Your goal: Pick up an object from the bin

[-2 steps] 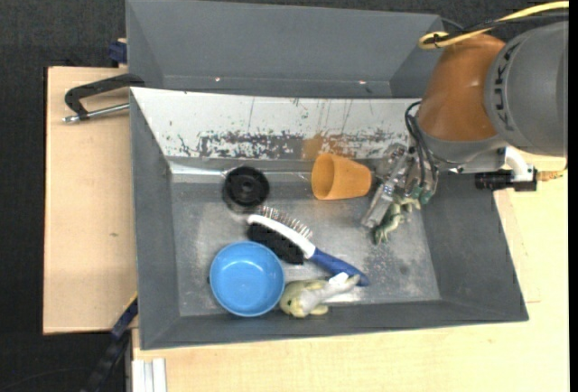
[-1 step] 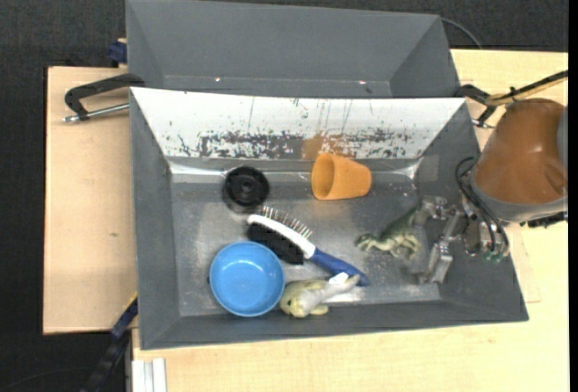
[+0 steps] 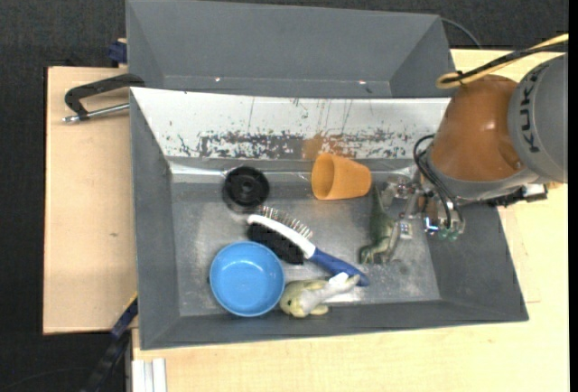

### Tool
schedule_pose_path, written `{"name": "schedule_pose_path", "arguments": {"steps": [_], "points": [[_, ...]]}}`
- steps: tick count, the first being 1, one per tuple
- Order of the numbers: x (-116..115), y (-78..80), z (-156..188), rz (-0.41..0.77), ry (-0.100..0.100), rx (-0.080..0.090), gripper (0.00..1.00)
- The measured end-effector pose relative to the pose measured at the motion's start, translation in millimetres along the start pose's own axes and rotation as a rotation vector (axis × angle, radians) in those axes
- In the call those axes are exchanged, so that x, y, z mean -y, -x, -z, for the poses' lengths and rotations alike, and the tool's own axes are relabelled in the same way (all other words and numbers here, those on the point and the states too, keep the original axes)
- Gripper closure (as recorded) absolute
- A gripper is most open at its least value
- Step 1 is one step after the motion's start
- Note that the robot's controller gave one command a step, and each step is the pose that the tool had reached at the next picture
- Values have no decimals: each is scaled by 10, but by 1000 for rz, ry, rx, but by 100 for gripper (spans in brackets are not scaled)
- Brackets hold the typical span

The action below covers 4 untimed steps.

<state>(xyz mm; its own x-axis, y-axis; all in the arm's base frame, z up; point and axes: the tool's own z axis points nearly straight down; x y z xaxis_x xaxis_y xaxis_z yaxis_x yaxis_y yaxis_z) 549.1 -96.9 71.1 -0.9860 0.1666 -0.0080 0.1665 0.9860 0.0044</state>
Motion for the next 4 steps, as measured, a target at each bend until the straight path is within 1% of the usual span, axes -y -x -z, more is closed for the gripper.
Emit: {"name": "schedule_pose_path", "arguments": {"steps": [1, 2, 3, 4], "points": [[49, -14, -5, -6, -3, -3, 100], [77, -35, 352, -11, -4, 0, 100], [157, 141, -18, 81, -3, -4, 100], [251, 102, 1334, 109, -5, 6, 100]]}}
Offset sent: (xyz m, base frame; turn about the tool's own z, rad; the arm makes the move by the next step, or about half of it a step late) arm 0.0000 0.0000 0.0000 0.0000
